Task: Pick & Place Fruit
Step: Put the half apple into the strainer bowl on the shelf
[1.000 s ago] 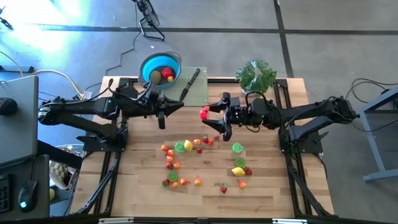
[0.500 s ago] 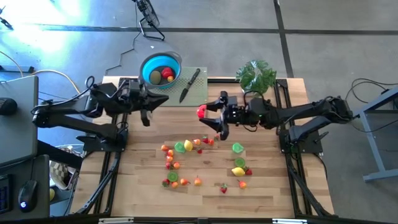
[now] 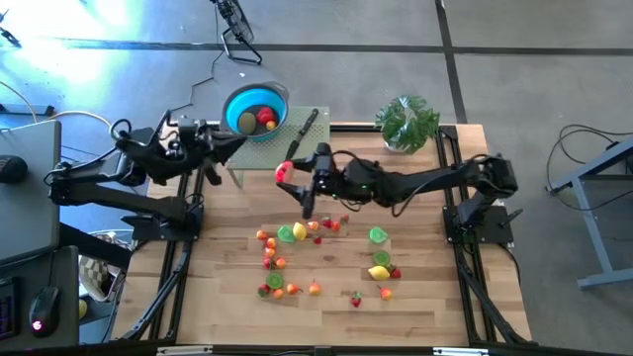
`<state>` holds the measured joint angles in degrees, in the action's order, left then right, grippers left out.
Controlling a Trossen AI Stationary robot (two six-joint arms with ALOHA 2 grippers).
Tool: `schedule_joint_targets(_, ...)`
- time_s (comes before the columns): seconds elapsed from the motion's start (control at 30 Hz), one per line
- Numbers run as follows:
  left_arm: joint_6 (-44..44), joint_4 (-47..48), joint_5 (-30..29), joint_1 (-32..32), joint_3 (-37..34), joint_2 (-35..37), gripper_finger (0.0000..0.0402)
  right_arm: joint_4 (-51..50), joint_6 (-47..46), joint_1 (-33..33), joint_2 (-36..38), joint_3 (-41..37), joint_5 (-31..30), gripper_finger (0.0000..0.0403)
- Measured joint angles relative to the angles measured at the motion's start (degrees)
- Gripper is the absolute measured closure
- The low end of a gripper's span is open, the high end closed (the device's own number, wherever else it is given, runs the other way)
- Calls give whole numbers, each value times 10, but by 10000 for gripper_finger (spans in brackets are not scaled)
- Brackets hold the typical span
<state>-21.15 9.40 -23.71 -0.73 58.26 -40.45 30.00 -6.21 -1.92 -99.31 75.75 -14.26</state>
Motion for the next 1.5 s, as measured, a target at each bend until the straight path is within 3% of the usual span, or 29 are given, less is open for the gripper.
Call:
schedule_joint_targets(0.4,-26,15,-143,19,0,-66,402,-18,20,28,-33,18,-93,132)
schedule_joint_targets(0.67,-63,87,-244,98,30,-111,402,-55,34,50,-33,18,-100,138)
schedule_joint_targets(0.97,-98,78,-375,170,42,-177,402,-67,77,54,-33,18,-103,140)
schedule_joint_targets(1.27,-59,70,-352,173,41,-191,395,-89,108,53,-33,18,-107,136)
schedule_joint_targets(1.5,-69,70,-323,172,41,-192,310,-97,124,53,-33,18,-97,132)
